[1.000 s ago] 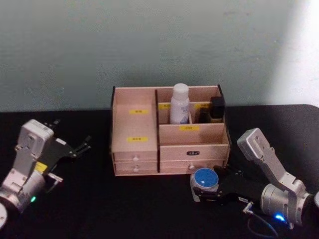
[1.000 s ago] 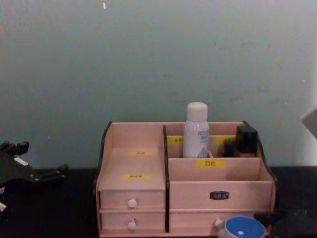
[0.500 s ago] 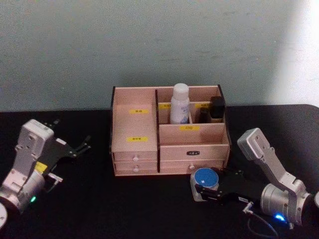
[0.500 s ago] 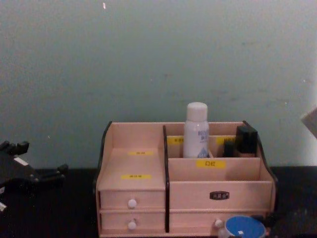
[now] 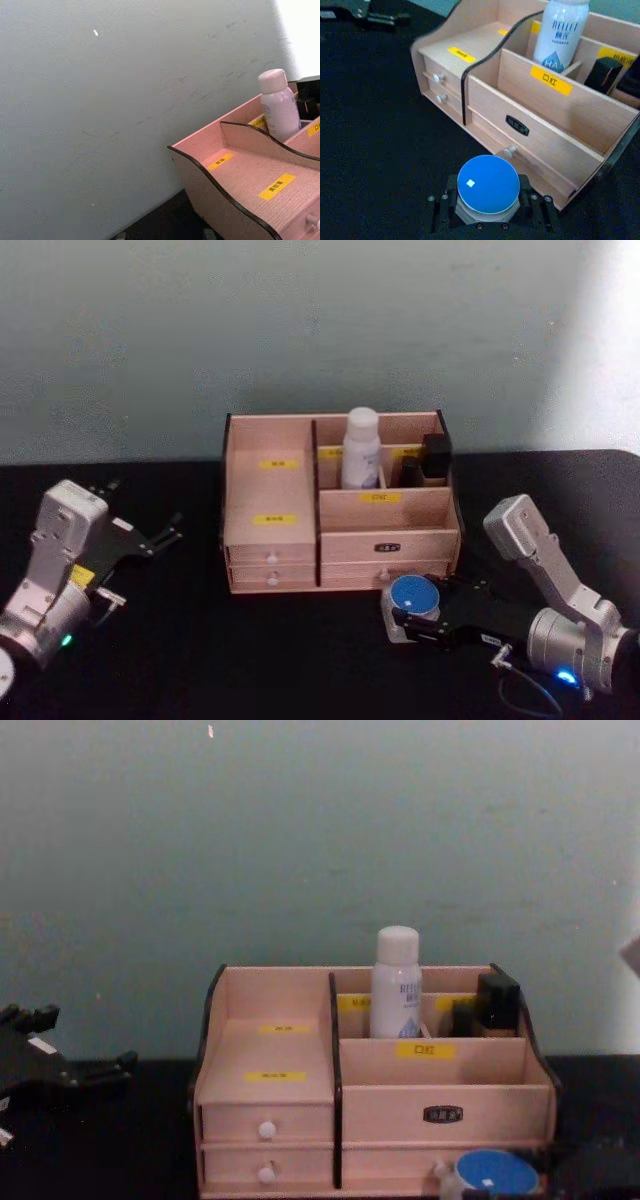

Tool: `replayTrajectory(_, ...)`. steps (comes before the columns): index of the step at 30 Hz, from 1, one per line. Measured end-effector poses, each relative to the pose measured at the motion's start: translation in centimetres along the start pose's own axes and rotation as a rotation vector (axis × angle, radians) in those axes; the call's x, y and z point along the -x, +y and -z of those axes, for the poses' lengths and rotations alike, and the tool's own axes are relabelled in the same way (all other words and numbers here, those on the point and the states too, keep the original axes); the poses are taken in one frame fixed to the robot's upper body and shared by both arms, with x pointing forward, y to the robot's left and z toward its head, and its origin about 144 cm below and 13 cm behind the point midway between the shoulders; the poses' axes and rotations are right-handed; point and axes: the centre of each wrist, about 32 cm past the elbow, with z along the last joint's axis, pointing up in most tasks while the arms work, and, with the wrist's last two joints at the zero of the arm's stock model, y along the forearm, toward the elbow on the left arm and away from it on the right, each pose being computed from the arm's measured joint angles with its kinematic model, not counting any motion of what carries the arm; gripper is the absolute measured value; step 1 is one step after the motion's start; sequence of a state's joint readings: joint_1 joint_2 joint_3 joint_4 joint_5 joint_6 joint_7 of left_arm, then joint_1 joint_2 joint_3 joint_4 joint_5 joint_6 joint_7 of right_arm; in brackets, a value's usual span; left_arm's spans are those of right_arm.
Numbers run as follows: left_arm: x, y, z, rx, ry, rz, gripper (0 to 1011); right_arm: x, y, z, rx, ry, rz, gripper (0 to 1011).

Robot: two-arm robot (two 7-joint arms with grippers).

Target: Pick up the facial cleanser and watermelon frost from the table and place them into the tiered storage box.

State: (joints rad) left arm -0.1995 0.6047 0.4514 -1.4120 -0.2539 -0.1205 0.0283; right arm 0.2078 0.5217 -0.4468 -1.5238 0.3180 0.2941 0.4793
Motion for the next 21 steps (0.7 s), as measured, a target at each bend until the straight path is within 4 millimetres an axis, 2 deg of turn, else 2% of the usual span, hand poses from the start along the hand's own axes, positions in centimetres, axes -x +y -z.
replayTrajectory(11,0.0,0.0,0.0,0.0,0.0,0.0,1001,0.3,-1.5,-1.7,-0.064,-0.011,-0.055,728)
replayTrajectory(21,0.0,0.0,0.0,0.0,0.0,0.0,1001,0.3,-1.0,-4.4,-0.132,-0.05,-0.089,728)
